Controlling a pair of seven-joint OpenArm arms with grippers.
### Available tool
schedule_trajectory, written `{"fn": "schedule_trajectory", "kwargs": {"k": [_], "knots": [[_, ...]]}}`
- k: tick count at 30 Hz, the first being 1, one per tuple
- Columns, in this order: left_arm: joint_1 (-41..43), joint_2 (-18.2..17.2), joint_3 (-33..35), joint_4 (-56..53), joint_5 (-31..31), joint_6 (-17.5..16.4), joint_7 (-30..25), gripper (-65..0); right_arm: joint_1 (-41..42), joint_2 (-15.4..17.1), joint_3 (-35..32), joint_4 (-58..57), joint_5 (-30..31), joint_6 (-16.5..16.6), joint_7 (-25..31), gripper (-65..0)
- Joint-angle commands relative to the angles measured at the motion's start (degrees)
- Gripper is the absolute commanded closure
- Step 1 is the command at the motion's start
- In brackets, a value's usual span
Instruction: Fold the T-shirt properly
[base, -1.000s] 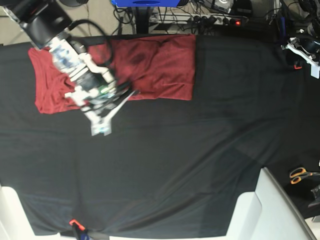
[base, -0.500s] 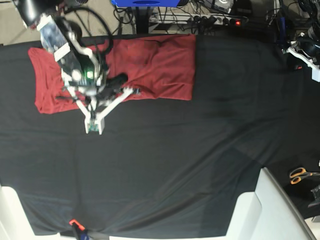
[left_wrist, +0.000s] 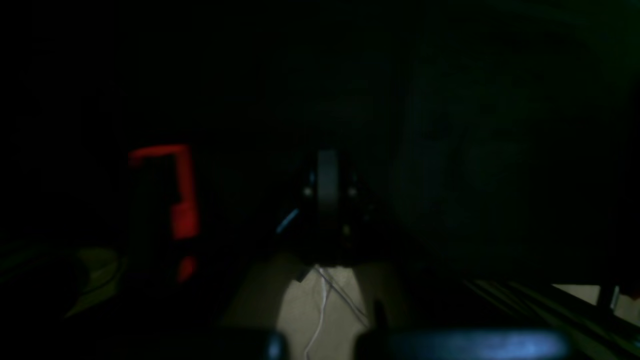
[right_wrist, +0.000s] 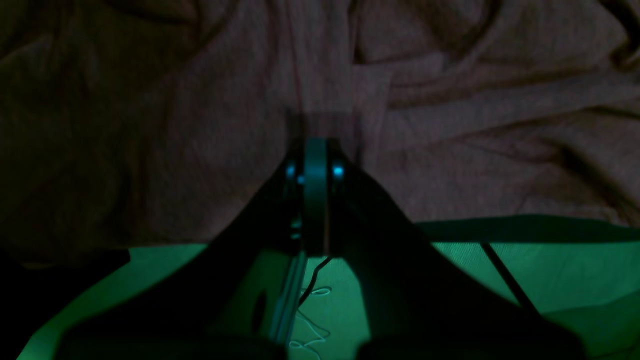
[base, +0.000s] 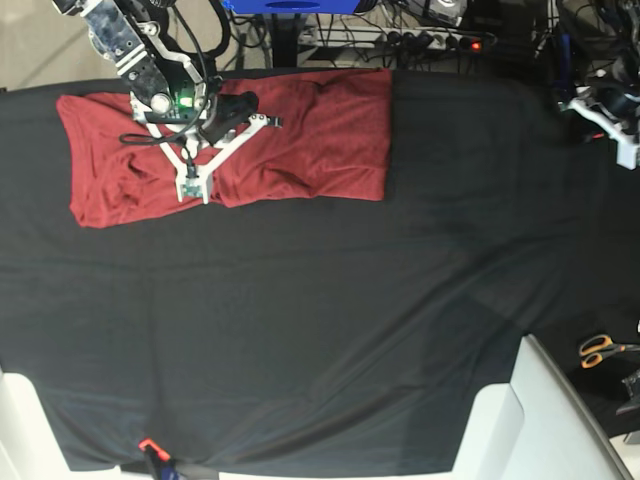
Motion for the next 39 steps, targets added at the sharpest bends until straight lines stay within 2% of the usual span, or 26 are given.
{"fn": "schedule_trajectory", "kwargs": {"k": [1, 4, 8, 11, 14, 17, 22, 24, 28, 29, 30, 32, 34, 36, 39], "knots": [[0.4, -1.1, -0.5, 0.2, -0.5, 0.0, -0.9, 0.0, 0.2, -0.5, 0.2, 0.0, -0.4, -0.1, 0.4, -0.3], [-0.4, -1.1, -0.5, -0.4, -0.5, 0.0, -0.9, 0.0, 0.2, -0.9, 0.2, -2.6, -0.4, -0.1, 0.6, -0.3], [-0.7, -1.1, -0.5, -1.5, -0.5, 0.0, -0.9, 0.0, 0.3, -0.6, 0.7, -7.6, -0.4, -0.1, 4.4, -0.3], [-0.7, -1.1, -0.5, -1.5, -0.5, 0.0, -0.9, 0.0, 0.2, 0.0, 0.8, -8.3, -0.4, -0.1, 5.2, -0.2], [-0.7, -1.1, -0.5, -1.5, -0.5, 0.0, -0.9, 0.0, -1.8, 1.1, 0.4, -2.3, -0.4, -0.1, 5.6, -0.5], [-0.8, -1.1, -0.5, -1.5, -0.5, 0.0, -0.9, 0.0, -4.9, 1.3, 0.7, 4.3, -0.7, -0.2, 8.7, -0.8], [-0.8, -1.2, -0.5, -2.0, -0.5, 0.0, -0.9, 0.0, -6.7, 2.0, 0.7, 6.0, -0.4, -0.2, 8.8, -2.3], [-0.8, -1.4, -0.5, -2.3, -0.5, 0.0, -0.9, 0.0, -8.3, 1.9, 0.5, 6.3, -0.3, -0.2, 9.1, -9.0], [-0.8, -1.8, -0.5, -2.3, -0.5, 0.0, -0.9, 0.0, -9.3, 2.1, 0.2, 6.6, 4.9, -0.1, 9.3, -36.5], [-0.8, -1.9, -0.5, -2.3, -0.5, 0.0, -0.9, 0.0, -9.2, 2.4, 0.2, 6.6, 6.6, -0.1, 9.8, -41.6], [-0.8, -1.9, -0.5, -2.3, -0.5, 0.0, -0.9, 0.0, -9.2, 2.4, 0.2, 6.5, 7.6, -0.1, 11.0, -43.5], [-0.8, -1.9, -0.5, -2.3, -0.5, 0.0, -0.9, 0.0, -9.2, 3.4, 0.2, 6.3, 8.4, 0.7, 13.8, -41.4], [-0.8, -1.9, -0.5, -2.3, -0.5, 0.0, -0.9, 0.0, -9.2, 4.0, 0.6, 6.2, 8.5, 3.6, 15.3, -37.8], [-0.8, -1.9, -0.5, -2.3, -0.5, 0.0, -0.9, 0.0, -9.1, 4.0, 1.6, 6.0, 8.5, 5.9, 15.3, -35.1], [-0.8, -1.9, -0.5, -2.3, -0.5, 0.0, -0.9, 0.0, -9.2, 3.9, 3.9, 4.2, 8.5, 6.9, 15.3, -34.2]]}}
